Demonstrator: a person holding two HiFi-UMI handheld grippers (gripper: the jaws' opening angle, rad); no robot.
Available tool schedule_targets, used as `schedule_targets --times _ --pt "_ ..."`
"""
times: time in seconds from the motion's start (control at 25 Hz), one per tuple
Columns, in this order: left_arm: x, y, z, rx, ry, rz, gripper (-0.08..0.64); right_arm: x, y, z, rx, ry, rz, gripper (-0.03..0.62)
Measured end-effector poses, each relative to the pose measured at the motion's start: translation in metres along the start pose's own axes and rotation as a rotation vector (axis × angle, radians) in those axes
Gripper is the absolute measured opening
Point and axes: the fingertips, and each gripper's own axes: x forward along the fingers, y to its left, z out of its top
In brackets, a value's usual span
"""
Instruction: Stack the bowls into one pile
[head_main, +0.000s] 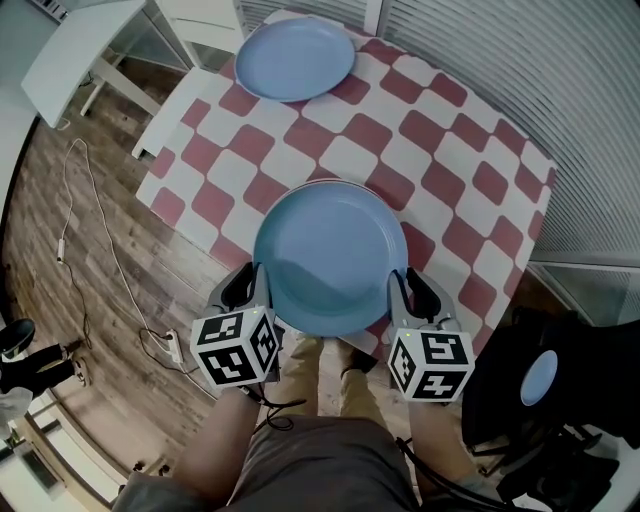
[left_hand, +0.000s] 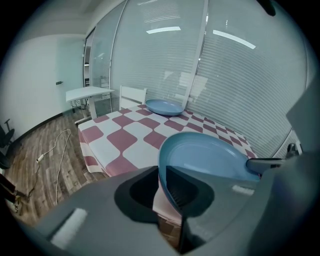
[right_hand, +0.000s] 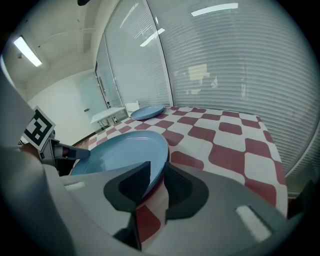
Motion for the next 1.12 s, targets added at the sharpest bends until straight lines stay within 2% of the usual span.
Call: schedule_targets --times 0.24,0.44,0.6,0.8,0.96,1.12 --pt "0.006 0.000 0.005 0.027 -0.019 0.001 0.049 0.006 -0.006 0.003 -0.004 -0.016 -0.013 0.097" --pt "0.001 -0.003 0.012 0.059 -0.062 -0.007 0.066 0.004 0.002 0.010 -0.019 -0.050 0.019 0.180" --pt "-0.015 -0.005 0.026 0.082 -0.114 -0.010 0.073 -0.008 0.006 0.025 -0.031 -0.097 0.017 0.176" --pt "-0.049 -0.011 0.073 0.094 -0.240 -0.021 0.072 -0.038 0.018 0.075 -0.063 -0.204 0.023 0.158" --pt "-0.080 -0.015 0.127 0.101 -0.382 -0.035 0.072 -0.063 0.035 0.136 -0.114 -0.334 0.033 0.124" --pt "-0.114 -0.016 0.176 0.098 -0.519 -0.055 0.072 -0.095 0.053 0.193 -0.165 -0.472 0.034 0.053"
